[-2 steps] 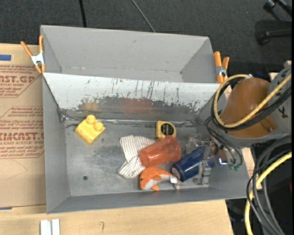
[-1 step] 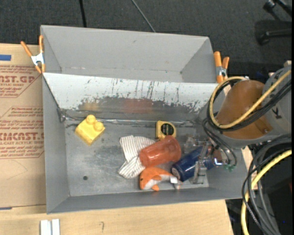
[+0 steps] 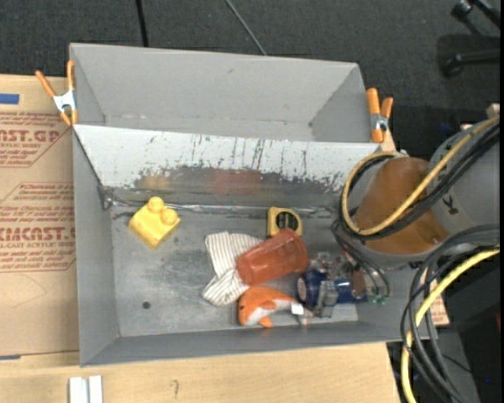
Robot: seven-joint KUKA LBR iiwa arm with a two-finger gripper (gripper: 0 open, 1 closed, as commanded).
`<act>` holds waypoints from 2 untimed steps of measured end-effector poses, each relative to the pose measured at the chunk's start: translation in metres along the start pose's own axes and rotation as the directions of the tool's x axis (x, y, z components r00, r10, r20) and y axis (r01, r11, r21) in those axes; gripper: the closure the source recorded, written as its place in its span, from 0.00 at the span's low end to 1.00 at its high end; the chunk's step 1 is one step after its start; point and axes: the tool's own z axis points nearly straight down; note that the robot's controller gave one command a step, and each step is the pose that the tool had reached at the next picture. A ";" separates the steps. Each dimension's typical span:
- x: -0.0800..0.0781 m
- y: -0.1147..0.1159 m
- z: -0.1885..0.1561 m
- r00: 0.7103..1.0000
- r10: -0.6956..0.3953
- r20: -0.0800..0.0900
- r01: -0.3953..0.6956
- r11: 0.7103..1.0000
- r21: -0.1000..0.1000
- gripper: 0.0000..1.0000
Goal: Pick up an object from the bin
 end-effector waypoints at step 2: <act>0.000 0.000 0.000 1.000 0.000 0.000 0.000 1.000 0.000 1.00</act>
Offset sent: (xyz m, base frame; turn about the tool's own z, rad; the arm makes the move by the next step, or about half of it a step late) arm 0.0000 0.0000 0.0000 0.0000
